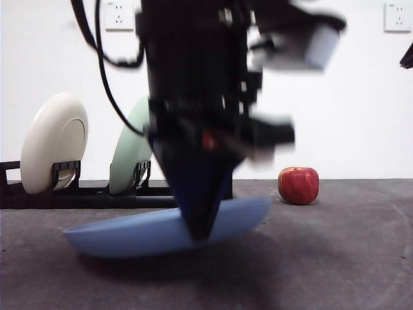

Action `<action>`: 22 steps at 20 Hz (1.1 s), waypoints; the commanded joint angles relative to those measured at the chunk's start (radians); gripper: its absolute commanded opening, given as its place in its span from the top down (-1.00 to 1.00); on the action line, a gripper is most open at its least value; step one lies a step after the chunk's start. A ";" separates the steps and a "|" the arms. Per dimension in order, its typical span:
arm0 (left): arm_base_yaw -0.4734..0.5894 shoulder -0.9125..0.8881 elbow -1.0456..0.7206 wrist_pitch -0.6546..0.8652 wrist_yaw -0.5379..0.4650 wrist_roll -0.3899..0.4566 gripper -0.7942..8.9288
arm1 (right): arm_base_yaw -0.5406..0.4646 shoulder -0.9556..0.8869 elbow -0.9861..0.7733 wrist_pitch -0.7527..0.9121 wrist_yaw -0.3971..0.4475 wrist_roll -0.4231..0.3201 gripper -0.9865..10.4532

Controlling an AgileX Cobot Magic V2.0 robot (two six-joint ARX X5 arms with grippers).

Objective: Take the blue plate from the plate rack,put the plate on the table,take the apple from the table,put the apple in the plate

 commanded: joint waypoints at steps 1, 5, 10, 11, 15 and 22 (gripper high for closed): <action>0.007 0.070 -0.012 -0.012 0.010 0.018 0.85 | 0.001 -0.002 0.005 -0.003 -0.014 -0.010 0.83; 0.007 0.141 -0.012 -0.016 0.015 0.010 0.85 | 0.001 -0.002 0.005 -0.002 -0.014 -0.010 0.83; 0.008 0.136 -0.008 -0.023 0.014 -0.039 0.60 | 0.001 -0.002 0.005 -0.001 -0.014 -0.010 0.83; 0.008 0.135 -0.008 -0.023 0.015 -0.039 0.57 | 0.001 -0.002 0.005 0.000 -0.014 -0.010 0.83; 0.006 0.135 0.004 -0.044 0.015 -0.056 0.57 | 0.001 -0.002 0.005 0.002 -0.014 -0.010 0.83; 0.006 0.050 0.109 -0.128 0.071 -0.069 0.57 | 0.001 -0.002 0.005 0.017 -0.013 -0.007 0.82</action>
